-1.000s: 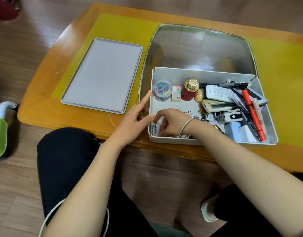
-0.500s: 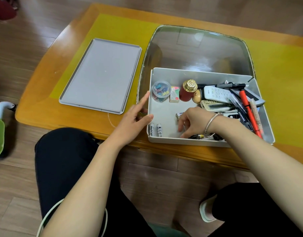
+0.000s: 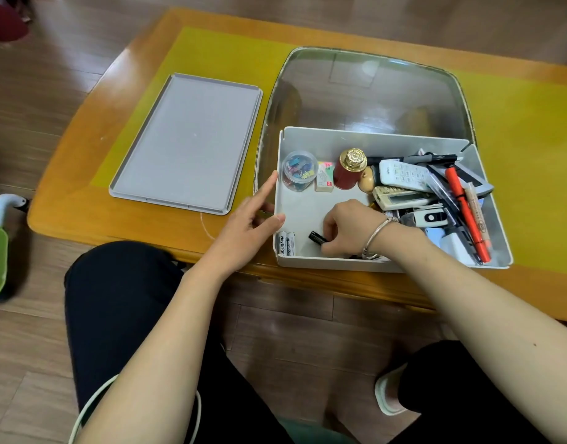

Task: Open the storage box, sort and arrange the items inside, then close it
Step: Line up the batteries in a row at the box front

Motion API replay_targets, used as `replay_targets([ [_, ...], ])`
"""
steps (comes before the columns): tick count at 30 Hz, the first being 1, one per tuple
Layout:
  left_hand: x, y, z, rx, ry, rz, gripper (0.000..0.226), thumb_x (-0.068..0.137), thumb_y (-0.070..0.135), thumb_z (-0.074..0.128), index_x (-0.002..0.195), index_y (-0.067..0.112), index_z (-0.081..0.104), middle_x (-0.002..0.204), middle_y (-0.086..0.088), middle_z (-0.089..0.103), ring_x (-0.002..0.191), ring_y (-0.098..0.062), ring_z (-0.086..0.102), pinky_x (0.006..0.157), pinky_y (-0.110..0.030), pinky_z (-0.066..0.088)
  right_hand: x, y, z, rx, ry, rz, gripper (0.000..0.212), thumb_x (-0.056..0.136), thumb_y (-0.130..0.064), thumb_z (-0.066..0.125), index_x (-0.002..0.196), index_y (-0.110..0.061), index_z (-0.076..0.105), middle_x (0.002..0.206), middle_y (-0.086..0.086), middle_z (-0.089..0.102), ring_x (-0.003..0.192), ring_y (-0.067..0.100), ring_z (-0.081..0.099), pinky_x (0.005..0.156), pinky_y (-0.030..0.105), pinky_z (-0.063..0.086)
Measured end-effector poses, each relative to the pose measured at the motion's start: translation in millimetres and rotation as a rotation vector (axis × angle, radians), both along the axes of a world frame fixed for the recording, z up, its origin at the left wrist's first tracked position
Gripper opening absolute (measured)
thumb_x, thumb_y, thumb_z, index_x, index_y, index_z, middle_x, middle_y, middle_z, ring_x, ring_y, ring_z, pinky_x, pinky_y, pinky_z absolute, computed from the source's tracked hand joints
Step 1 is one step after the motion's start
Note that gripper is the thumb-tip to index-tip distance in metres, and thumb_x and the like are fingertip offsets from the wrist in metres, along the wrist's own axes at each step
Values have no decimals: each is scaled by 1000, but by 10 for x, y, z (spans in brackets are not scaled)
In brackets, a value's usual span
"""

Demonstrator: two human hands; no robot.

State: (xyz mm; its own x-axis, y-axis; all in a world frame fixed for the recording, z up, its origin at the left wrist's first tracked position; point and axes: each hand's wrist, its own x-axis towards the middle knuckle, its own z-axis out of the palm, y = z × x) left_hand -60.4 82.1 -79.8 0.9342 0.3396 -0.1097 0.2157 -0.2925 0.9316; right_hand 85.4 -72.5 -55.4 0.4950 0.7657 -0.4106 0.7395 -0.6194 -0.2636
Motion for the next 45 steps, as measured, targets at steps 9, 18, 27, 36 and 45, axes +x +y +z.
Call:
replay_targets([
  [9, 0, -4, 14, 18, -1, -11, 65, 96, 34, 52, 146, 54, 16, 128, -1, 49, 110, -17, 52, 96, -35, 48, -100, 145, -16, 26, 243, -165, 17, 69, -21, 74, 81, -14, 66, 57, -11, 61, 50, 6, 61, 43, 16, 43],
  [18, 19, 16, -31, 13, 4, -14, 64, 96, 36, 52, 145, 56, 15, 109, 31, 38, 98, 10, 42, 77, -9, 36, -136, 221, -106, 25, 209, -141, 43, 67, -33, 79, 96, -20, 51, 80, -6, 52, 78, 15, 52, 56, 24, 37],
  [27, 13, 29, -40, 18, -12, -21, 64, 96, 35, 53, 145, 56, 16, 109, 30, 39, 96, 15, 42, 79, -5, 37, -90, 326, -100, 300, 346, -487, 38, 79, -12, 74, 110, -10, 52, 76, 13, 68, 65, 29, 70, 65, 44, 59],
  [36, 13, 43, -66, 14, -16, -29, 64, 95, 37, 53, 143, 59, 16, 109, 31, 39, 100, 8, 43, 86, -16, 43, -145, 395, -41, 302, 267, -302, 40, 82, -2, 55, 120, -14, 61, 94, 9, 71, 88, 21, 66, 85, 34, 54],
  [45, 12, 25, -47, 34, -24, -27, 63, 95, 38, 51, 143, 59, 15, 121, 18, 42, 111, -11, 50, 94, -28, 47, -177, 348, -9, 34, 362, -311, 63, 74, -15, 76, 129, -14, 46, 96, 11, 69, 72, 22, 69, 73, 38, 59],
])
